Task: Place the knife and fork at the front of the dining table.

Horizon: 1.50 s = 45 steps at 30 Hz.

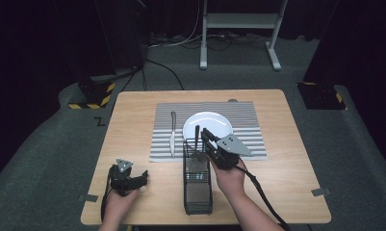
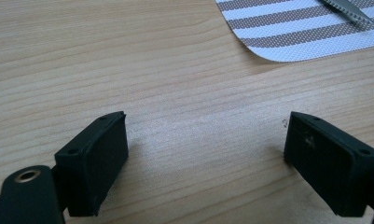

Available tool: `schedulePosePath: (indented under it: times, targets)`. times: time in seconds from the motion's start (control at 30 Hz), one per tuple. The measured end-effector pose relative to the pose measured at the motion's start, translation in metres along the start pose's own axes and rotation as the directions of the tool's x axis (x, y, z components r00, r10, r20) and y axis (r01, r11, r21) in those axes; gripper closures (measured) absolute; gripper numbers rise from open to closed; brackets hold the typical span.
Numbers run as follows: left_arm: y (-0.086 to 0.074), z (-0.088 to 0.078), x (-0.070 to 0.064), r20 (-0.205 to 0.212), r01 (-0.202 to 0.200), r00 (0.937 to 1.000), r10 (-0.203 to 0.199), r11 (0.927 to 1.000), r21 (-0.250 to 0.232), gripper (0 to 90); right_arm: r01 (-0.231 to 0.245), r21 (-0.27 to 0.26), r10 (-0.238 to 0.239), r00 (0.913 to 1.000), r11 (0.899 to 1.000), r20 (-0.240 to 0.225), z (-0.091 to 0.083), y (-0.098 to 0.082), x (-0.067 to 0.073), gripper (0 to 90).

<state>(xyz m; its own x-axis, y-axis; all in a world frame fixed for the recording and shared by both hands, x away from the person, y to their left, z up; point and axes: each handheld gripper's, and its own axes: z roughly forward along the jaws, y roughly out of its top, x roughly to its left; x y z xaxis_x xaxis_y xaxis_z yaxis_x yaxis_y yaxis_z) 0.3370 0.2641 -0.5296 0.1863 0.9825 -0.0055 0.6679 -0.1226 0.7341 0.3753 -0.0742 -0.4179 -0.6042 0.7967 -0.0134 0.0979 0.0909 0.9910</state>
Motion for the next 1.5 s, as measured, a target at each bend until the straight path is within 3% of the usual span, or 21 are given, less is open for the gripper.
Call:
schedulePosePath:
  times: [0.17,0.47,0.97,1.23,1.5]
  targets:
    - [0.0,0.0,0.0,0.0,0.0,1.0,0.0,1.0,0.0,13.5,-0.011,-0.042,0.01,0.9998,0.999,-0.015,-0.01,0.008,0.001,81.4]
    - [0.0,0.0,0.0,0.0,-0.001,1.0,0.001,1.0,0.0,13.5,0.017,-0.096,-0.02,0.9992,0.995,-0.033,-0.02,0.021,0.008,81.9]
    - [0.0,0.0,0.0,0.0,0.0,1.0,0.0,1.0,0.0,13.5,0.015,-0.202,-0.023,0.9992,0.979,-0.033,-0.039,0.05,0.01,82.1]
    - [0.0,0.0,0.0,0.0,0.0,1.0,0.0,1.0,0.0,13.5,0.003,-0.284,-0.012,0.9994,0.959,-0.031,-0.061,0.07,0.004,82.1]
    - [0.0,0.0,0.0,0.001,-0.001,1.0,0.001,1.0,0.001,13.6,0.026,-0.278,-0.018,0.9994,0.96,0.031,-0.076,0.071,-0.017,82.2]
